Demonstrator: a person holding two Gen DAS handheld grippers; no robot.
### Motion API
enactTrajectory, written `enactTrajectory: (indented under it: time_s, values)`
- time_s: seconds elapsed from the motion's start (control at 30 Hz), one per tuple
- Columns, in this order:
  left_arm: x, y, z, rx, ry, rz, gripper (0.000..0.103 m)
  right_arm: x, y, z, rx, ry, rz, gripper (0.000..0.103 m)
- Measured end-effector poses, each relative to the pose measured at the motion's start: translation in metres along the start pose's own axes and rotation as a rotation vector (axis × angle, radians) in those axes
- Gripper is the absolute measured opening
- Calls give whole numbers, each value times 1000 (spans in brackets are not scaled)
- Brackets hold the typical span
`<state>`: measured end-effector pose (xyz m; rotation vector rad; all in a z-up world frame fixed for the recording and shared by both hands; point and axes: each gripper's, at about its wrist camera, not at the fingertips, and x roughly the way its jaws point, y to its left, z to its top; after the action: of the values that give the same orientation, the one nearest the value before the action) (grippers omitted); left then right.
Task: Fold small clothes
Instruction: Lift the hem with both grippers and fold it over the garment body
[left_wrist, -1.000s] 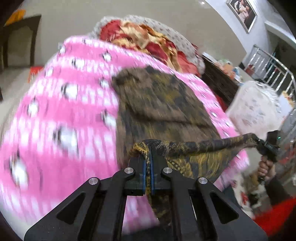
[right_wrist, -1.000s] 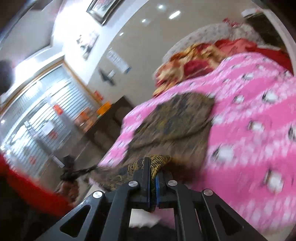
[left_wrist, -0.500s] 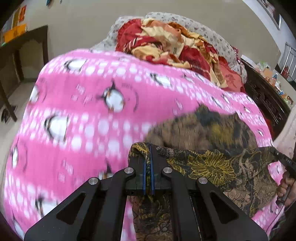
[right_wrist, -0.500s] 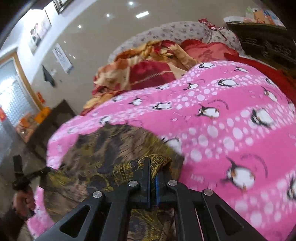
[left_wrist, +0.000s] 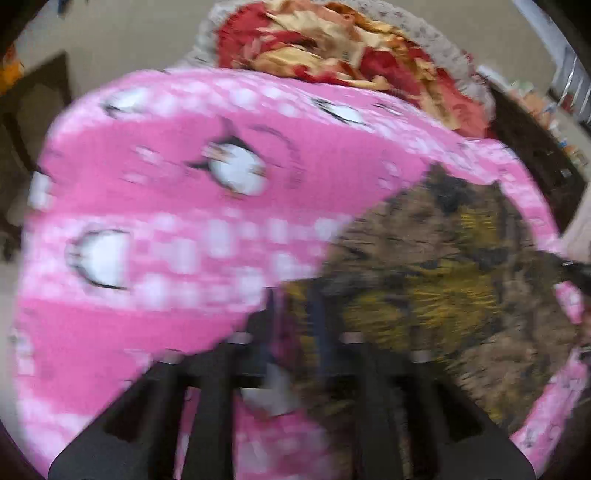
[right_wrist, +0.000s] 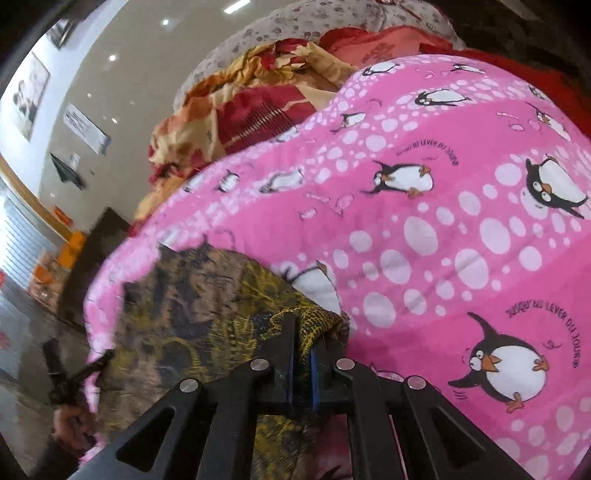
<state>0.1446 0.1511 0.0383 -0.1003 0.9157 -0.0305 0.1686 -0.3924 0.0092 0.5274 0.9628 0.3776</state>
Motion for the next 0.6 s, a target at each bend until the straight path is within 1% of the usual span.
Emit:
enactTrajectory:
  time_s: [0.03, 0.07, 0.1, 0.13, 0.17, 0.2, 0.23, 0.27, 0.3, 0.33, 0.37, 0.4, 0.43, 0.47, 0.5, 0.53, 0.57, 0.6]
  values:
    - [-13, 3, 0, 4, -39, 26, 52, -7, 3, 1, -15, 0, 0, 8]
    - [-24, 4, -2, -1, -68, 44, 53, -15, 8, 0, -39, -5, -8, 8]
    - [-35, 4, -4, -18, -95, 55, 53, -23, 15, -1, -67, -18, -18, 11]
    - [-48, 2, -7, -39, -125, 29, 53, -32, 21, -2, -94, -40, -39, 26]
    - [-57, -3, -10, -50, -153, -2, 53, -40, 26, -3, -108, -71, -69, 34]
    - [-67, -15, -15, -47, -178, -41, 53, -49, 30, -5, -113, -110, -97, 45]
    - [-73, -32, -21, -24, -186, -73, 53, -58, 34, -7, -110, -146, -119, 45]
    - [-76, -48, -26, 4, -181, -95, 50, -63, 41, -10, -115, -167, -133, 45]
    - [-75, -65, -33, 40, -163, -113, 47, -64, 51, -13, -140, -167, -119, 45]
    - [-68, -88, -43, 90, -118, -124, 47, -61, 65, -18, -190, -142, -95, 45]
    - [-59, -102, -48, 119, -83, -120, 47, -52, 82, -24, -255, -91, -90, 45]
    - [-47, -114, -54, 144, -39, -106, 47, -41, 95, -32, -316, -36, -91, 44]
    - [-31, -123, -60, 158, 15, -75, 47, -26, 108, -41, -379, 40, -97, 43]
    - [-8, -126, -66, 149, 91, -12, 47, -6, 118, -50, -439, 120, -124, 43]
    - [3, -126, -67, 137, 121, 1, 47, 15, 122, -59, -493, 197, -173, 43]
    - [4, -126, -65, 113, 94, -1, 47, 37, 119, -68, -536, 276, -258, 43]
    - [7, -126, -59, 101, 107, 6, 47, 56, 115, -75, -575, 316, -335, 43]
    - [9, -126, -49, 84, 125, 12, 47, 58, 118, -74, -596, 289, -339, 46]
